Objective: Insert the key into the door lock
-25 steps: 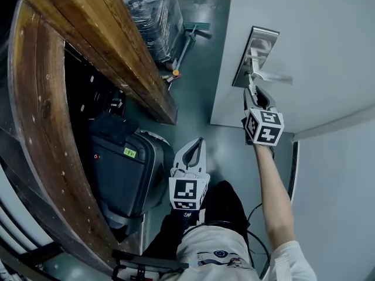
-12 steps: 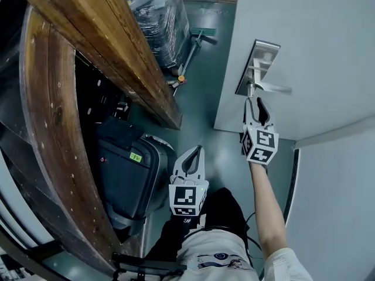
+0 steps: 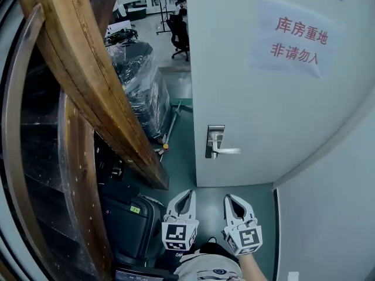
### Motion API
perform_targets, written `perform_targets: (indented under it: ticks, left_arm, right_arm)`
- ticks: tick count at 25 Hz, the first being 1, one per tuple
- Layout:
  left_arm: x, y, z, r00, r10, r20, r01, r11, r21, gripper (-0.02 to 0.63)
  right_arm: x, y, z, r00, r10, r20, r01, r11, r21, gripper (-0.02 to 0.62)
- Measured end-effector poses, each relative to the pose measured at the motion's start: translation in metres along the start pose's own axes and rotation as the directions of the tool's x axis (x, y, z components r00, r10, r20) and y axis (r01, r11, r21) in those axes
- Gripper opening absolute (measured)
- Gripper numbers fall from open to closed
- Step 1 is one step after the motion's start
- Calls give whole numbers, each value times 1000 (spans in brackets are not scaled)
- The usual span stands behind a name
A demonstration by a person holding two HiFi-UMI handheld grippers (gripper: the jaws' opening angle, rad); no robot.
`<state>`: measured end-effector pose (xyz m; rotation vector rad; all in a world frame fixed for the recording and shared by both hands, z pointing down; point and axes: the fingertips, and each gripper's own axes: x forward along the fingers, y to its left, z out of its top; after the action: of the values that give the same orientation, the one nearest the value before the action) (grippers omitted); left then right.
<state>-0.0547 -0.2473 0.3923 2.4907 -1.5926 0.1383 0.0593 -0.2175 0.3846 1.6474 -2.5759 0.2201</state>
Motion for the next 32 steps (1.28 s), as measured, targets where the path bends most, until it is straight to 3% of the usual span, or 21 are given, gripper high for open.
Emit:
perform_targets:
  ticks: [8, 16, 32]
  left_arm:
    - [8, -20, 40, 996, -55, 77, 51, 997, 52, 5]
    - [9, -22, 60, 990, -60, 124, 50, 995, 82, 5]
    - [15, -28, 60, 991, -57, 123, 45, 994, 95, 5]
  right_arm:
    - [-8, -6, 36, 994, -29, 102, 28, 1000, 6, 6]
    - [-5, -9, 52, 992, -36, 122, 39, 999, -20, 5]
    - [2, -9, 61, 990, -5, 141, 10, 999, -34, 5]
